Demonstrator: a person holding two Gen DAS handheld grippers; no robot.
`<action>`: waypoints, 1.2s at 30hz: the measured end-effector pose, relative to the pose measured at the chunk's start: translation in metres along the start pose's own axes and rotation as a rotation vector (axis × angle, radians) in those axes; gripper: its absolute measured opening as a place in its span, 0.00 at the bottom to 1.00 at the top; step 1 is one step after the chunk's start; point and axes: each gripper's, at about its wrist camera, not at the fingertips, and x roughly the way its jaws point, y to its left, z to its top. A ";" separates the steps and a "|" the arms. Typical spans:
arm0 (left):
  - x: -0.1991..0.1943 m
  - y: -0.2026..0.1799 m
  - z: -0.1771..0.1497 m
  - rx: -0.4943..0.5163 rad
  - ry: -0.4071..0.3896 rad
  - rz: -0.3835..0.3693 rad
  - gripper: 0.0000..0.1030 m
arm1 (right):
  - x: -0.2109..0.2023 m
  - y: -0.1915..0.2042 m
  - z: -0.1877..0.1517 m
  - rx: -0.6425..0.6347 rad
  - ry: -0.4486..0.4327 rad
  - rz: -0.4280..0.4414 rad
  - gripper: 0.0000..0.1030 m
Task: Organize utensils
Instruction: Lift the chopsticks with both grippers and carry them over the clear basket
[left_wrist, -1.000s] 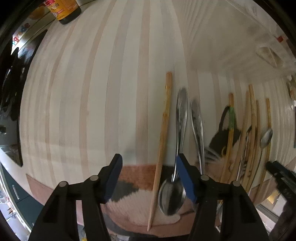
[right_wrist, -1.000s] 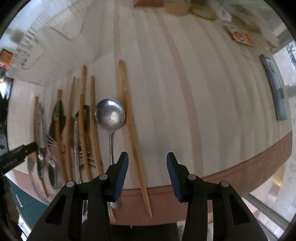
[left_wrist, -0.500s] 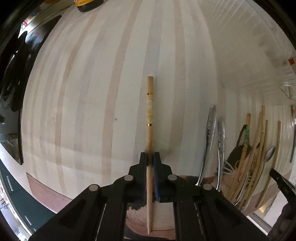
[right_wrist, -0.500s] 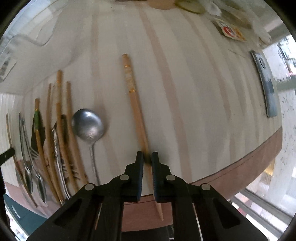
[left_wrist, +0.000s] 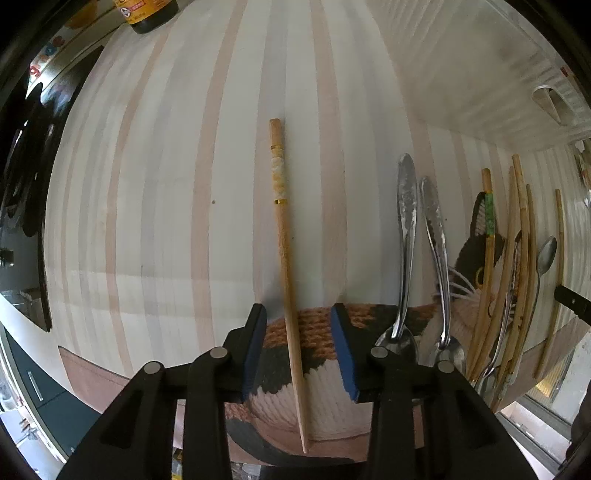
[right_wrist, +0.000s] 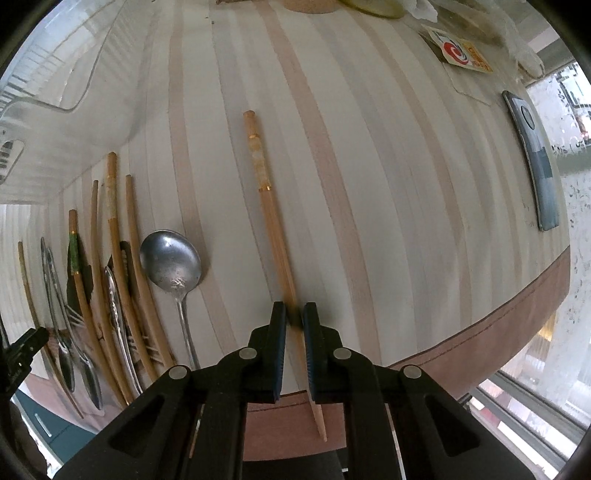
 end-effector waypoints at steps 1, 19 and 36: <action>-0.001 0.000 0.000 -0.004 -0.003 0.001 0.20 | 0.000 0.000 0.000 -0.006 -0.001 -0.001 0.10; -0.092 -0.003 -0.073 -0.140 -0.183 0.099 0.05 | -0.054 -0.005 -0.016 -0.030 -0.125 0.122 0.07; -0.254 -0.085 0.029 -0.100 -0.392 -0.218 0.05 | -0.204 0.056 0.066 -0.227 -0.284 0.353 0.07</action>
